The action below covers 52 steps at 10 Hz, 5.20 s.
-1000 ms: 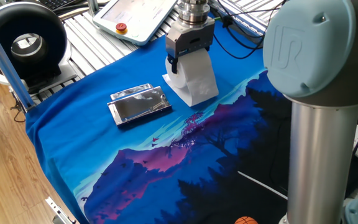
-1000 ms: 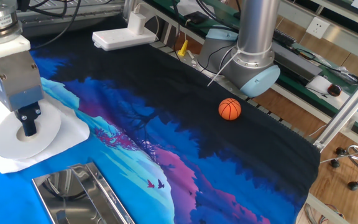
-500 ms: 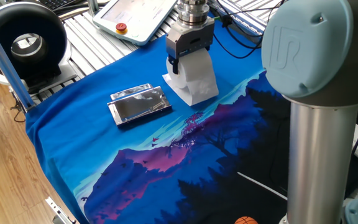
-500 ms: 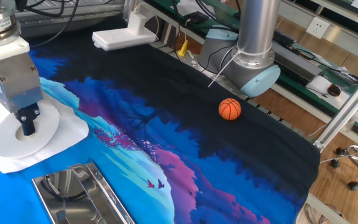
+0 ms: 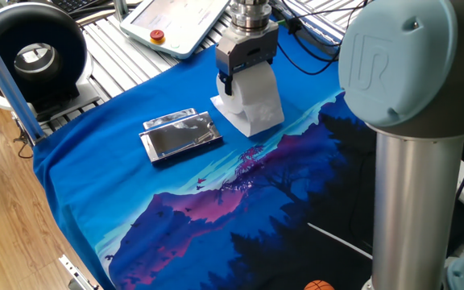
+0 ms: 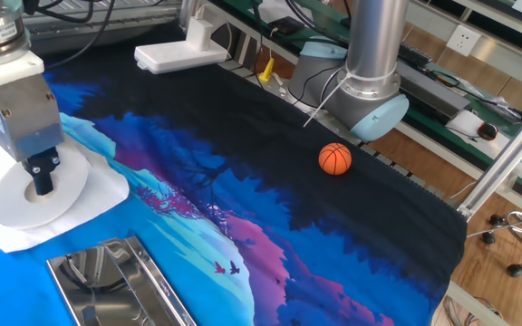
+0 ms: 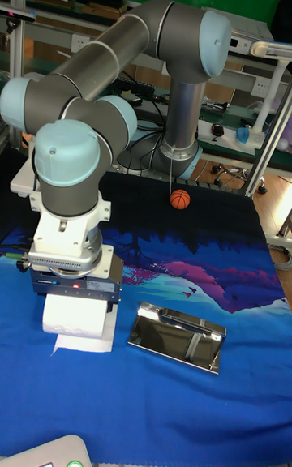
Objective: Put the toilet paper on its holder
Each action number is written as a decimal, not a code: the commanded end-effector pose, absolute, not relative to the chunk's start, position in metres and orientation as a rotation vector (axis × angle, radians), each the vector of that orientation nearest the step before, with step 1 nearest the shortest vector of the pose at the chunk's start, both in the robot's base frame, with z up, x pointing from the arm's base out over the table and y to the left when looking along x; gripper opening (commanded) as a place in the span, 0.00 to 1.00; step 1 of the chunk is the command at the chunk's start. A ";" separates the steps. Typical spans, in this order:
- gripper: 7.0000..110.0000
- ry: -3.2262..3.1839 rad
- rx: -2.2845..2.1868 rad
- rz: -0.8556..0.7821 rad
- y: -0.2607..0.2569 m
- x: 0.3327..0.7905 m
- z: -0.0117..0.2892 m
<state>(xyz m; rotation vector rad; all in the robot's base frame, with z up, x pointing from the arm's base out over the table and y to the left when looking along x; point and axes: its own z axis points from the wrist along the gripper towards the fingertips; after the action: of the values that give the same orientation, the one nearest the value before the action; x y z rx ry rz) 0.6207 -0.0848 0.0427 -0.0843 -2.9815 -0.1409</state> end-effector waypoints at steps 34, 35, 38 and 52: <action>0.79 -3.006 0.010 -0.094 -0.069 0.650 0.047; 0.79 -3.018 0.022 -0.109 -0.067 0.652 0.046; 1.00 -3.015 0.044 -0.120 -0.066 0.651 0.047; 0.00 -3.012 -0.190 -0.029 -0.053 0.647 0.100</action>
<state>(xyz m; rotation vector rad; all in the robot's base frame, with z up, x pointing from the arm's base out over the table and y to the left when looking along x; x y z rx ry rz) 0.6495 -0.0712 0.0799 -0.1684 -3.0115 0.0280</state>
